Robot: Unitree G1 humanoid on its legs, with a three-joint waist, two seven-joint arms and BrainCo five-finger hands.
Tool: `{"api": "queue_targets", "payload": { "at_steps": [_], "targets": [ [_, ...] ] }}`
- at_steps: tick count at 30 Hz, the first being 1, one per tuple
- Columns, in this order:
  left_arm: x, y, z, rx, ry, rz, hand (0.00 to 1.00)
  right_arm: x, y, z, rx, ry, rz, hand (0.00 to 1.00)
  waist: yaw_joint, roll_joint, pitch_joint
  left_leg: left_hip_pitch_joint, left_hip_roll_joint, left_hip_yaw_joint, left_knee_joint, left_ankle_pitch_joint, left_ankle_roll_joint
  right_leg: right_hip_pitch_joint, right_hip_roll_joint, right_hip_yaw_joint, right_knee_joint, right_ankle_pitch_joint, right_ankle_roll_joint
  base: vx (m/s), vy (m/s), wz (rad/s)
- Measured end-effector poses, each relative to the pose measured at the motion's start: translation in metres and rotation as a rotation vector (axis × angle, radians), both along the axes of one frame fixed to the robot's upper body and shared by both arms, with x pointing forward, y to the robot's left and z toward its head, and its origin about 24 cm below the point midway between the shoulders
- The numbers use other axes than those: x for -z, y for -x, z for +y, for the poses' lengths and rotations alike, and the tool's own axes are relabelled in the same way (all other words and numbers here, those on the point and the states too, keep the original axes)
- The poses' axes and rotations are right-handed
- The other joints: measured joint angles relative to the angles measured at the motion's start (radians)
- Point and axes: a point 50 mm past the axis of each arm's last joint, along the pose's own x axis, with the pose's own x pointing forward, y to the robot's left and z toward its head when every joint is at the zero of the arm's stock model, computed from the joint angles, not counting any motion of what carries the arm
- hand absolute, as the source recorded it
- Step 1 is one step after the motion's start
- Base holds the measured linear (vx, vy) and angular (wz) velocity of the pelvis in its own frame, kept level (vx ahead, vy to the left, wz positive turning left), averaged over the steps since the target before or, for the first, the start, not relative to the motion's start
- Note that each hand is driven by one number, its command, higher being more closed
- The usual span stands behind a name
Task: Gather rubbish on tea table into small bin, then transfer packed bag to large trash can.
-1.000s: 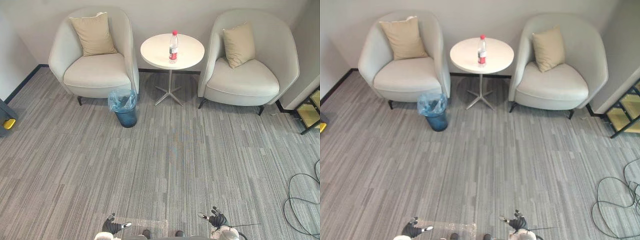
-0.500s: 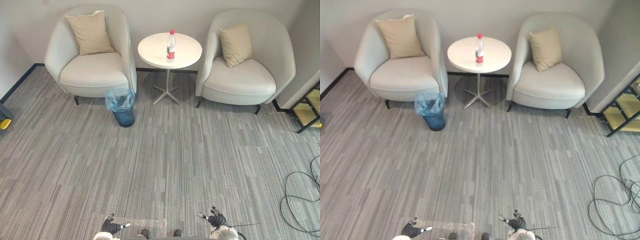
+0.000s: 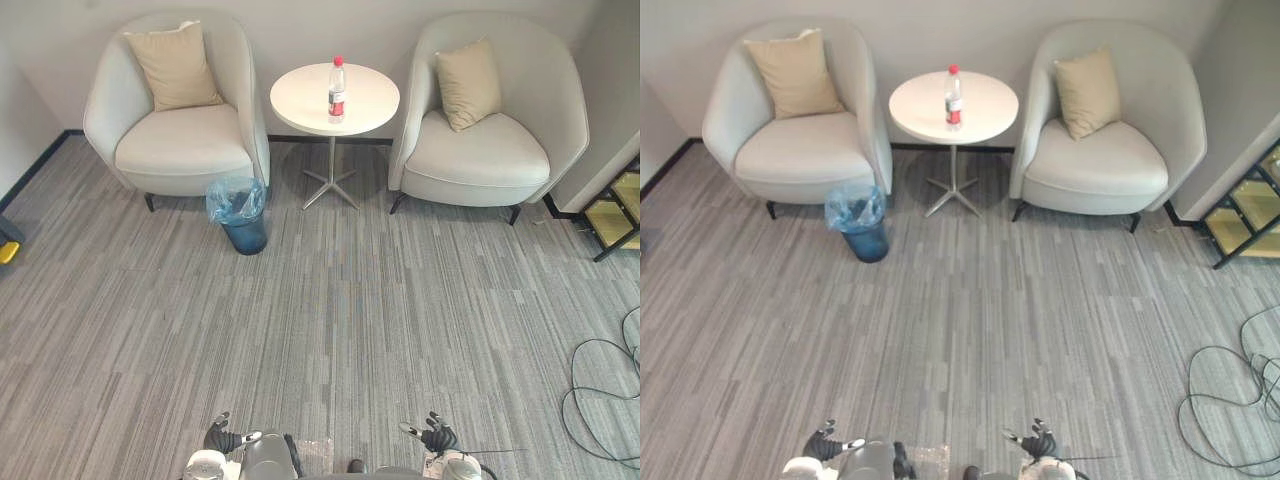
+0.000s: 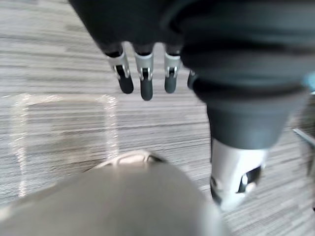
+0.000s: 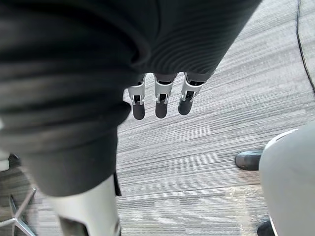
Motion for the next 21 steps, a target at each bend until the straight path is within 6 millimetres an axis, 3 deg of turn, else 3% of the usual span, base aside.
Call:
{"api": "queue_targets", "payload": {
  "at_steps": [2, 3, 5, 6, 7, 9, 11, 12, 13, 14, 15, 17, 18, 19, 21],
  "targets": [
    [-0.001, -0.003, 0.001, -0.007, -0.006, -0.014, 0.00, 0.000, -0.001, 0.000, 0.001, 0.001, 0.001, 0.00, 0.004, -0.007, 0.007, -0.033, -0.031, 0.008, -0.129, -0.005, 0.004, 0.003, -0.035, 0.012, 0.004, -0.012, 0.012, 0.24, 0.111, -0.21],
    [-0.003, -0.006, 0.002, -0.017, -0.010, -0.024, 0.00, -0.001, -0.004, 0.001, -0.001, 0.000, -0.001, 0.00, 0.004, -0.013, 0.023, -0.038, -0.077, 0.006, -0.288, 0.028, 0.006, 0.011, -0.072, 0.019, 0.011, -0.031, 0.031, 0.21, 0.114, -0.19],
    [-0.002, -0.006, -0.001, -0.030, 0.000, -0.028, 0.00, -0.002, -0.007, 0.000, -0.005, 0.003, -0.008, 0.00, 0.008, -0.008, 0.025, -0.022, -0.127, -0.010, -0.533, 0.122, -0.031, 0.006, -0.101, 0.040, 0.008, -0.057, 0.056, 0.28, 0.184, -0.43],
    [0.000, -0.001, -0.005, -0.052, 0.018, -0.015, 0.00, -0.003, -0.011, -0.002, -0.009, 0.011, -0.015, 0.00, 0.022, 0.014, 0.024, -0.015, -0.120, -0.043, -0.616, 0.184, -0.008, 0.006, -0.094, 0.074, 0.011, -0.082, 0.080, 0.39, 0.297, -0.80],
    [0.000, 0.000, 0.000, -0.083, 0.017, -0.017, 0.00, -0.003, -0.013, 0.001, -0.008, 0.004, -0.019, 0.00, 0.034, 0.002, 0.029, -0.021, -0.138, -0.056, -0.569, 0.204, 0.032, 0.021, -0.111, 0.089, 0.012, -0.104, 0.072, 0.37, 0.287, -0.74],
    [-0.002, -0.003, 0.006, -0.084, 0.002, -0.026, 0.00, -0.003, -0.014, 0.011, -0.015, -0.019, -0.023, 0.00, 0.038, -0.030, 0.024, -0.048, -0.159, -0.056, -0.502, 0.159, 0.071, 0.009, -0.134, 0.101, 0.069, -0.120, 0.094, 0.45, 0.240, -0.25],
    [-0.004, -0.007, 0.007, -0.080, -0.004, -0.035, 0.00, -0.006, -0.023, 0.020, -0.042, -0.037, -0.055, 0.00, 0.045, -0.045, 0.028, -0.015, -0.165, -0.024, -0.493, 0.094, 0.083, -0.147, -0.152, 0.135, 0.409, -0.137, 0.150, 0.49, 0.231, -0.24],
    [-0.004, -0.007, 0.008, -0.081, -0.006, -0.034, 0.00, -0.006, -0.024, 0.022, -0.052, -0.039, -0.059, 0.00, 0.048, -0.049, 0.028, 0.008, -0.168, -0.010, -0.502, 0.090, 0.080, -0.175, -0.157, 0.140, 0.486, -0.130, 0.181, 0.41, 0.179, -0.43],
    [-0.003, -0.004, 0.008, -0.083, -0.016, -0.026, 0.00, -0.007, -0.027, 0.025, -0.063, -0.045, -0.067, 0.00, 0.049, -0.054, 0.027, 0.092, -0.185, 0.008, -0.532, 0.064, 0.084, -0.239, -0.161, 0.159, 0.703, -0.099, 0.266, 0.41, 0.134, -0.45],
    [-0.003, -0.004, 0.007, -0.070, -0.017, -0.024, 0.00, -0.008, -0.029, 0.026, -0.072, -0.044, -0.075, 0.00, 0.046, -0.053, 0.027, 0.175, -0.201, 0.021, -0.569, 0.042, 0.083, -0.283, -0.165, 0.149, 0.862, -0.080, 0.291, 0.41, 0.120, -0.42],
    [-0.003, -0.004, 0.006, -0.063, -0.017, -0.022, 0.00, -0.009, -0.030, 0.026, -0.076, -0.043, -0.079, 0.00, 0.043, -0.051, 0.027, 0.205, -0.206, 0.022, -0.583, 0.037, 0.083, -0.299, -0.171, 0.129, 0.910, -0.081, 0.279, 0.41, 0.097, -0.24],
    [-0.004, -0.012, -0.002, -0.018, -0.010, -0.037, 0.00, -0.013, -0.038, 0.025, -0.090, -0.037, -0.108, 0.00, 0.024, -0.036, 0.023, 0.334, -0.221, 0.021, -0.662, 0.040, 0.099, -0.385, -0.231, -0.048, 1.010, -0.120, 0.172, 0.47, 0.052, 0.03],
    [-0.004, -0.015, -0.004, -0.011, -0.005, -0.043, 0.00, -0.014, -0.040, 0.025, -0.093, -0.037, -0.113, 0.00, 0.022, -0.032, 0.025, 0.353, -0.218, 0.019, -0.671, 0.040, 0.099, -0.398, -0.235, -0.076, 1.000, -0.131, 0.158, 0.52, -0.025, 0.20],
    [-0.005, -0.023, -0.016, 0.013, 0.020, -0.062, 0.00, -0.017, -0.047, 0.025, -0.101, -0.035, -0.139, 0.00, 0.013, -0.018, 0.034, 0.390, -0.196, 0.009, -0.686, 0.040, 0.099, -0.438, -0.231, -0.145, 0.931, -0.154, 0.122, 0.33, -0.066, 0.18],
    [-0.005, -0.027, -0.030, 0.022, 0.054, -0.073, 0.00, -0.022, -0.055, 0.026, -0.113, -0.032, -0.169, 0.00, -0.002, 0.001, 0.046, 0.420, -0.156, -0.006, -0.686, 0.040, 0.099, -0.490, -0.203, -0.183, 0.796, -0.158, 0.108, 0.44, -0.148, 0.19]
  ]
}}
